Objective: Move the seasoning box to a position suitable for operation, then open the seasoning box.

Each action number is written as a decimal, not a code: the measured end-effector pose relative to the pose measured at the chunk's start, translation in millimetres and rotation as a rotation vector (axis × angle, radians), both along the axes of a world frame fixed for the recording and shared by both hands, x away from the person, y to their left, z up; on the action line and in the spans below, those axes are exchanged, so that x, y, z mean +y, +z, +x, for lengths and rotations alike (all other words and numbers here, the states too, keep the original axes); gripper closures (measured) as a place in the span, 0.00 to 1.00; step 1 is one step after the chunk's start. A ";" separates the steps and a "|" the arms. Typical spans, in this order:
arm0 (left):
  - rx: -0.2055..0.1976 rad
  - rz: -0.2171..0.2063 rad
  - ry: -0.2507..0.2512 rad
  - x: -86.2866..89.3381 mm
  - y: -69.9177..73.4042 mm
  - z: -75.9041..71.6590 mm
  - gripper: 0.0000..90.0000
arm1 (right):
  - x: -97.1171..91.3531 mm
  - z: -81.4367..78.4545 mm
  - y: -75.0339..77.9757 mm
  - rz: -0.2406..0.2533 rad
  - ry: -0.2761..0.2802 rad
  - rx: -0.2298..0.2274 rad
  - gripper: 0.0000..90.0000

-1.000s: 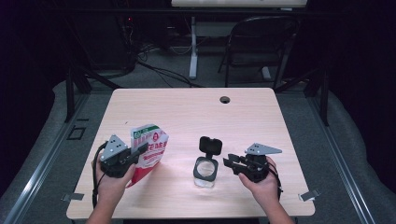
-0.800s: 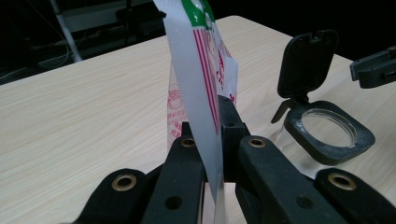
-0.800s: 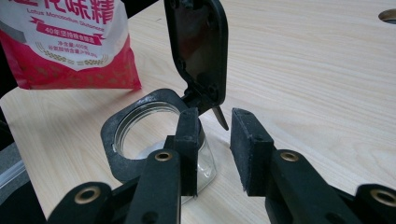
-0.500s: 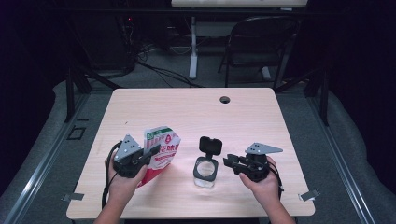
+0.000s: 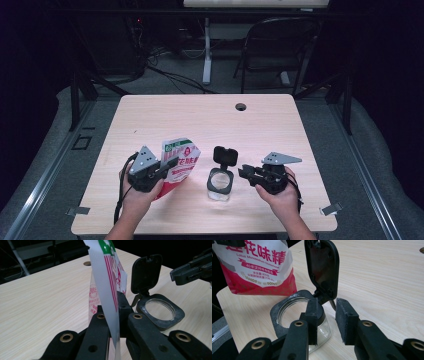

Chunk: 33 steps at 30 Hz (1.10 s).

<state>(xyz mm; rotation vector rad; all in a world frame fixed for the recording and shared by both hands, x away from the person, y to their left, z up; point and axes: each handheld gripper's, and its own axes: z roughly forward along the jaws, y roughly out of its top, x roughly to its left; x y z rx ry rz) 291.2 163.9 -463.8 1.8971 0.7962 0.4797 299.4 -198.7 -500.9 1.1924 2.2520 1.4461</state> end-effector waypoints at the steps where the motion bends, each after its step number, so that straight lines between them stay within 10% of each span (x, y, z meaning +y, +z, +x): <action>1: 0.000 -0.001 -0.002 -0.5 -0.4 -0.2 1.00 | -0.4 0.0 0.3 0.001 -0.002 0.002 0.80; 33: 0.031 -0.019 -0.054 -4.3 -8.5 -6.2 1.00 | 9.9 -1.0 17.0 0.008 0.057 -0.020 0.82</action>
